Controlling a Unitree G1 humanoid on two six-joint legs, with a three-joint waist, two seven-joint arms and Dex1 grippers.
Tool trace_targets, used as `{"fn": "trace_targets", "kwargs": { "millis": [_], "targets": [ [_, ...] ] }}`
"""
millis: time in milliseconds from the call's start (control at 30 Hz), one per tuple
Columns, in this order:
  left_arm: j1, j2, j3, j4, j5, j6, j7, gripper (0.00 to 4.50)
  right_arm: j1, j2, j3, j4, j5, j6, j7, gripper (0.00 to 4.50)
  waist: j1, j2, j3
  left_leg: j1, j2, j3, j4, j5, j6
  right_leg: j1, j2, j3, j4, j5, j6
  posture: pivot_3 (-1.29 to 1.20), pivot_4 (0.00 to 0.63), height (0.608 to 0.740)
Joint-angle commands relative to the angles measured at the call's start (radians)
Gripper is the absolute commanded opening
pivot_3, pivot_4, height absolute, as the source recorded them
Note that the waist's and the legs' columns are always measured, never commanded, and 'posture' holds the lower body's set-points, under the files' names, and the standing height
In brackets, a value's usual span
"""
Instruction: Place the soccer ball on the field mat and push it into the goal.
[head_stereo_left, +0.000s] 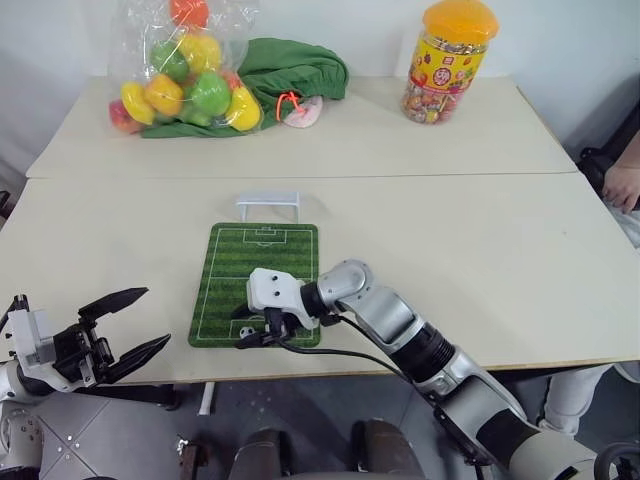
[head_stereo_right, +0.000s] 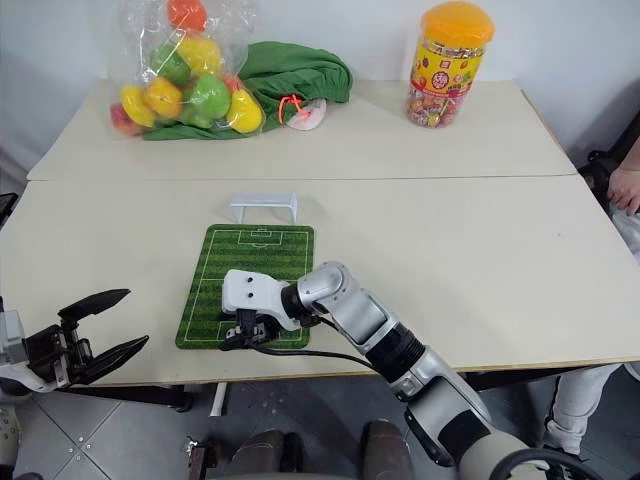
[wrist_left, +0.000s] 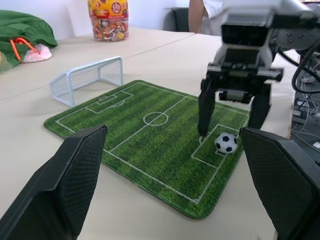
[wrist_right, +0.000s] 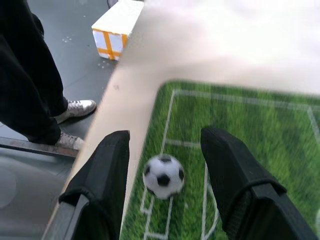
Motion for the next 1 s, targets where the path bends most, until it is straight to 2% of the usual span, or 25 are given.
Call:
{"fn": "trace_targets", "kwargs": {
  "millis": [33,67,167,300,367,600,733,1000],
  "targets": [
    [-0.003,-0.002,0.009,-0.007,-0.009,-0.001,0.000,4.50,-0.017,-0.014,-0.030,-0.139,0.043,0.057,0.009,2.41,0.001,0.000,0.000,0.000,0.000,0.000,0.000,0.000,0.000,0.000,0.000,0.000,0.000,0.000,0.000,0.00,0.150,0.740],
    [-0.004,-0.002,0.009,-0.005,-0.010,0.000,-0.001,4.50,-0.013,-0.020,-0.028,-0.170,0.049,0.076,0.008,2.41,0.001,0.000,0.000,0.000,0.000,0.000,0.000,0.000,0.000,0.000,0.000,0.000,0.000,0.000,0.000,0.00,0.150,0.740],
    [-0.005,0.002,0.009,-0.004,-0.012,0.004,-0.006,4.50,0.042,-0.024,-0.011,-0.264,0.072,0.158,-0.027,1.82,0.002,0.000,0.000,0.000,0.000,0.000,0.000,0.000,0.000,0.000,0.000,0.000,0.000,0.000,0.000,0.00,0.150,0.740],
    [-0.006,0.010,0.012,-0.005,-0.019,0.018,-0.018,4.50,0.094,0.003,0.017,-0.268,0.080,0.230,-0.082,0.71,0.002,0.000,0.000,0.000,0.000,0.000,0.000,0.000,0.000,0.000,0.000,0.000,0.000,0.000,0.000,0.00,0.150,0.740],
    [-0.005,0.014,0.015,-0.003,-0.019,0.024,-0.024,4.50,0.112,0.020,0.027,-0.246,0.090,0.251,-0.098,0.03,0.001,0.000,0.000,0.000,0.000,0.001,0.000,0.000,0.000,0.000,0.000,0.000,-0.001,0.000,0.000,0.00,0.150,0.740],
    [0.007,0.015,0.023,-0.021,-0.019,0.040,-0.022,4.50,0.152,0.060,0.048,-0.193,0.098,0.287,-0.159,0.03,0.002,0.000,0.000,0.000,0.000,0.000,-0.001,0.000,0.000,0.000,0.000,0.000,-0.001,0.000,0.000,0.00,0.150,0.740],
    [0.004,0.018,0.023,-0.018,-0.014,0.044,-0.021,4.50,0.135,0.046,0.041,-0.117,0.068,0.239,-0.177,0.03,0.002,0.000,0.000,0.000,0.000,0.000,-0.001,0.000,0.000,0.000,0.000,0.000,-0.001,0.000,0.000,0.00,0.150,0.740],
    [-0.069,0.024,0.004,0.029,0.004,0.036,-0.018,4.50,-0.170,0.056,-0.211,0.196,0.073,0.073,-0.274,0.03,0.000,0.000,0.000,0.000,0.000,0.001,0.000,0.000,0.000,-0.001,0.000,0.000,0.000,0.000,0.000,0.00,0.150,0.740]
  ]
}}
